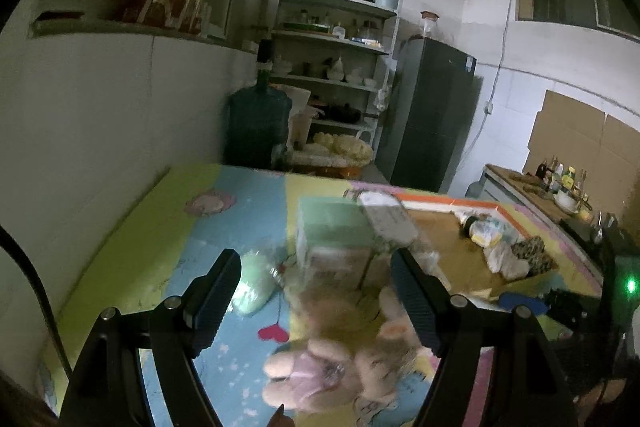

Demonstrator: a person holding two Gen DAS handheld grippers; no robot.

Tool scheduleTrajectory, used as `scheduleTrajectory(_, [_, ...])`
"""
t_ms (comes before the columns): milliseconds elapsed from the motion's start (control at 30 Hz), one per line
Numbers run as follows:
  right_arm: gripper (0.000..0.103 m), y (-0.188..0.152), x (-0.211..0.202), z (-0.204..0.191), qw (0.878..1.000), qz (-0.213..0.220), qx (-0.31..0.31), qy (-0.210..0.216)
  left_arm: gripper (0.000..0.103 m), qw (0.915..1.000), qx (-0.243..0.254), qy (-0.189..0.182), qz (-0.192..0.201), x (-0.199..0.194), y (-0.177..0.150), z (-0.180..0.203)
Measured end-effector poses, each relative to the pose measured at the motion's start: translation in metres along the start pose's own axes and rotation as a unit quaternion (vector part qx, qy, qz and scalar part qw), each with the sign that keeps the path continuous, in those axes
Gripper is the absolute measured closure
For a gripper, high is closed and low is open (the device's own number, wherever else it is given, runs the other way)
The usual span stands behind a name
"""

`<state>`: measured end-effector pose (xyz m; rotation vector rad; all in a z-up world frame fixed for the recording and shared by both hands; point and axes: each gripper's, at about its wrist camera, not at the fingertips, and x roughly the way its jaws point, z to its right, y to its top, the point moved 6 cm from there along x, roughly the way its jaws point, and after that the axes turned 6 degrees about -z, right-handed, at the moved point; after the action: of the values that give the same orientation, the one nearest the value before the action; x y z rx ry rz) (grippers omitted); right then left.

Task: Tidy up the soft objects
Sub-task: 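Grasp the beige plush bear with the left gripper while the right grasps the white wrapped roll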

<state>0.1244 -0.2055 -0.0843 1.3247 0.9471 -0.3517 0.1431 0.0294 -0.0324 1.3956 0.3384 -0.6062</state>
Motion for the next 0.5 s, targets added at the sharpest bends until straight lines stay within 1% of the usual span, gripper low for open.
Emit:
scheduleTrajectory(100, [0.043,-0.003,0.008,0.003,1.000,-0.009,0.005,0.000,0.026,0.9999,-0.001,0.001,-0.012,0.005,-0.011,-0.010])
scheduleTrajectory(200, [0.043,-0.004,0.013,0.006,1.000,-0.017,0.012,0.001,0.026,0.9997,0.003,-0.011,-0.024,0.010,-0.021,-0.015])
scheduleTrajectory(233, [0.046,-0.006,0.015,0.007,1.000,-0.022,0.014,0.003,0.026,0.9995,0.006,-0.015,-0.028,0.011,-0.024,-0.015])
scheduleTrajectory(267, [0.058,-0.007,0.018,0.008,0.999,-0.027,0.016,0.003,0.026,0.9993,0.011,-0.019,-0.032,0.013,-0.027,-0.016])
scheduleTrajectory(300, [0.066,-0.008,0.019,0.009,0.999,-0.032,0.018,0.002,0.026,0.9990,0.017,-0.023,-0.036,0.014,-0.030,-0.015])
scheduleTrajectory(467, [0.080,-0.010,0.019,0.009,0.999,-0.034,0.026,0.010,0.026,0.9955,0.055,-0.056,-0.053,0.018,-0.044,-0.006])
scheduleTrajectory(500, [0.081,-0.009,0.018,0.008,0.999,-0.032,0.028,0.011,0.026,0.9944,0.064,-0.063,-0.056,0.019,-0.047,-0.004])
